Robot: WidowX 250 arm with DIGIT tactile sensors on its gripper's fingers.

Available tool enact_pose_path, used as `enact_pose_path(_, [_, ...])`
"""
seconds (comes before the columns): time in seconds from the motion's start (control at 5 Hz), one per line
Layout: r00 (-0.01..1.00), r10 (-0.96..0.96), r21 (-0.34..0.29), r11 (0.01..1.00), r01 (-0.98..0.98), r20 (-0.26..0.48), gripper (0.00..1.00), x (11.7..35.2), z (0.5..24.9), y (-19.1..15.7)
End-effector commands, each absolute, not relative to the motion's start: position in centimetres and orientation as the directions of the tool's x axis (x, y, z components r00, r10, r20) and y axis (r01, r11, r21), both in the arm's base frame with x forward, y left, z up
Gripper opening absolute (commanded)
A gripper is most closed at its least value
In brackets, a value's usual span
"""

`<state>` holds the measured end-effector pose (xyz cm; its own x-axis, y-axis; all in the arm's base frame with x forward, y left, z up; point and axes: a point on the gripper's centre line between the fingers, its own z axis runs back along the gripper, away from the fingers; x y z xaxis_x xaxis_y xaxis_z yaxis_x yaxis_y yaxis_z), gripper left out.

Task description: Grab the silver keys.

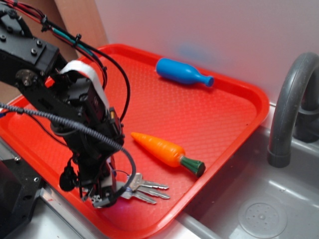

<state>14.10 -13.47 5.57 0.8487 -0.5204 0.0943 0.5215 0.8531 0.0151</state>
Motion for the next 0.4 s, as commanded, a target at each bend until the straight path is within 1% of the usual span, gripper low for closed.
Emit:
enact_pose_path(0.0, [0.873,-0.437,0.088,0.899,0.428,0.218,0.00,15.0,9.7,-12.1])
enact_pose_path(0.2, [0.920,-0.289,0.009,0.955,0.297,0.263,0.00,14.5,14.6,-9.1])
